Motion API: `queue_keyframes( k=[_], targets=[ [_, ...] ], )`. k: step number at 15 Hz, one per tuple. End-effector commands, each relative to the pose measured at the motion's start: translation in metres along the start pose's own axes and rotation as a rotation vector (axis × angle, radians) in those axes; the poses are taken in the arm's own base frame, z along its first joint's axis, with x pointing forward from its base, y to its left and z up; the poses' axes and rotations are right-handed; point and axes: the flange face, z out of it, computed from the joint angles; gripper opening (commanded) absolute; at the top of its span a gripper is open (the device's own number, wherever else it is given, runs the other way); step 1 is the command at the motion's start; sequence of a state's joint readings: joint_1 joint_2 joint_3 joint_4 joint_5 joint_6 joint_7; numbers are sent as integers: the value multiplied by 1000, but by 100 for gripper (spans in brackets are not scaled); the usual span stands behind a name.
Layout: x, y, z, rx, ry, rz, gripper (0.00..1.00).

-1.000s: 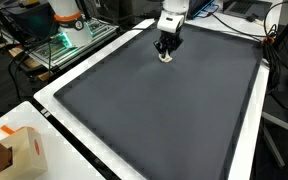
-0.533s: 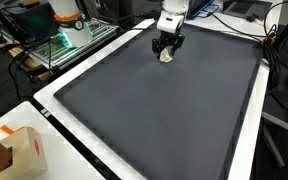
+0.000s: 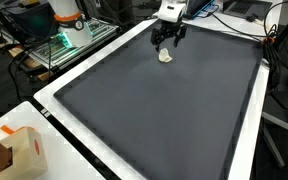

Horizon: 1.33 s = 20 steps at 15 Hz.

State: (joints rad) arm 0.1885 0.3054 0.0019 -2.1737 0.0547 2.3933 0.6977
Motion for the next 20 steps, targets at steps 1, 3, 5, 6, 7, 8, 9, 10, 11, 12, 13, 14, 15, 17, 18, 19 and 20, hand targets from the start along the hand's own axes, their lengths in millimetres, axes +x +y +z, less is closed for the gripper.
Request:
queue_keyframes(
  k=[1, 3, 5, 6, 7, 8, 9, 10, 11, 12, 13, 14, 15, 17, 18, 19, 20],
  targets=[
    [-6, 22, -26, 68, -43, -67, 100],
    [-1, 39, -35, 118, -59, -72, 100],
    [4, 61, -40, 176, -82, -57, 100],
    [7, 71, -41, 209, -92, -53, 100],
    [10, 82, -41, 240, -104, -42, 100],
    [13, 93, -39, 266, -113, -32, 100],
    [16, 103, -38, 295, -123, -25, 100],
    [19, 112, -36, 330, -136, -17, 100],
    [22, 121, -31, 360, -153, -5, 100],
    [25, 129, -27, 390, -164, 8, 100],
    [29, 139, -20, 416, -183, 35, 100],
    [31, 146, -15, 441, -202, 55, 100],
    [34, 154, -10, 468, -220, 81, 100],
    [38, 168, 0, 515, -260, 128, 100],
    [40, 173, 5, 543, -279, 149, 100],
    [43, 178, 11, 563, -299, 172, 100],
    [44, 181, 17, 579, -316, 190, 100]
  ],
)
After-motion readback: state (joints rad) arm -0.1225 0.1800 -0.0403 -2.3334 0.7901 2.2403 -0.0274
